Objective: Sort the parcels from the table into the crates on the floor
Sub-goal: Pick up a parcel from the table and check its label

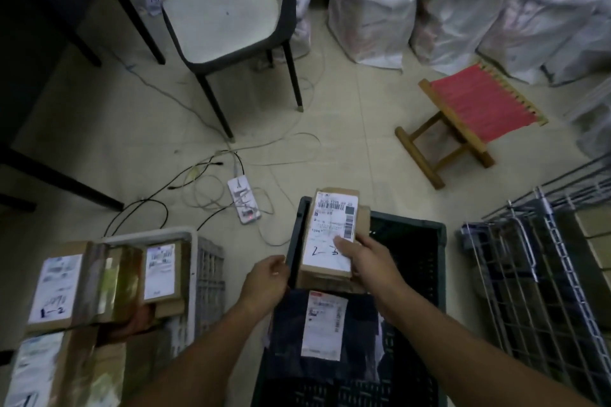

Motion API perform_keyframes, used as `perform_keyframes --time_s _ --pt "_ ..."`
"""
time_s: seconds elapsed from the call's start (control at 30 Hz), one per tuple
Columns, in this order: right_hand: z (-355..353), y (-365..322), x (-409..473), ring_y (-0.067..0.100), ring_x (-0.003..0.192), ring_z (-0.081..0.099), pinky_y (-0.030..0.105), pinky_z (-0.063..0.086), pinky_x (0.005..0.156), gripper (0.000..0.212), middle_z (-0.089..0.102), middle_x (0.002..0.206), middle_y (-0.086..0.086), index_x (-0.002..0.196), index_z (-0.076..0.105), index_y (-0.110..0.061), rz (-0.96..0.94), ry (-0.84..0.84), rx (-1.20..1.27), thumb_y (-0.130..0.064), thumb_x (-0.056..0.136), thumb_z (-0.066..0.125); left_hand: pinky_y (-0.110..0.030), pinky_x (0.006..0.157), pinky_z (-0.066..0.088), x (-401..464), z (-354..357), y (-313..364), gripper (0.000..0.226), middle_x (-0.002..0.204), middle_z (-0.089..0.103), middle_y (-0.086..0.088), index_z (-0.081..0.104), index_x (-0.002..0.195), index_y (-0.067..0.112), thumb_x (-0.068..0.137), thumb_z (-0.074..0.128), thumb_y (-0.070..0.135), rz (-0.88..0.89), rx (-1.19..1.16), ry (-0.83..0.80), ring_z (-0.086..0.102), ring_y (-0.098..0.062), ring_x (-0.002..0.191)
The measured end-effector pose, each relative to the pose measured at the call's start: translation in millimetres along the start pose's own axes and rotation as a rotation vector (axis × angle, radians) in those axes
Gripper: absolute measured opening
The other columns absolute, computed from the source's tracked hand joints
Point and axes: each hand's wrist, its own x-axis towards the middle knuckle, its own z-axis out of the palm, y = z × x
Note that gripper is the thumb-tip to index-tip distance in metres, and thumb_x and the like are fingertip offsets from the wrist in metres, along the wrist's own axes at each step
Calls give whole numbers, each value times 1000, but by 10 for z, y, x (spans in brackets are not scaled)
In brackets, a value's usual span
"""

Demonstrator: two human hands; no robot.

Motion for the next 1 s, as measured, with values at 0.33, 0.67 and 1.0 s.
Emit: perform_keyframes --time_s 0.33,0.67,1.0 --pt "29 372 328 13 91 76 42 61 88 23 78 107 -6 119 69 -30 -43 64 -64 -24 97 65 -17 78 45 643 289 -317 32 122 71 -9 69 125 13 94 62 15 19 292 -8 66 -18 100" --pt "82 304 284 11 93 74 41 61 89 18 76 108 -8 113 68 -34 -16 118 -130 -25 97 63 -18 62 49 576 189 -217 20 95 73 -13 71 93 4 92 52 10 -15 366 -34 67 -24 86" --pt "101 -496 -716 13 93 61 27 49 81 48 67 127 4 141 53 -9 1 111 -484 -34 101 61 -21 103 35 -641 -553 694 58 156 42 -10 26 157 11 105 44 29 134 536 -152 45 -22 138"
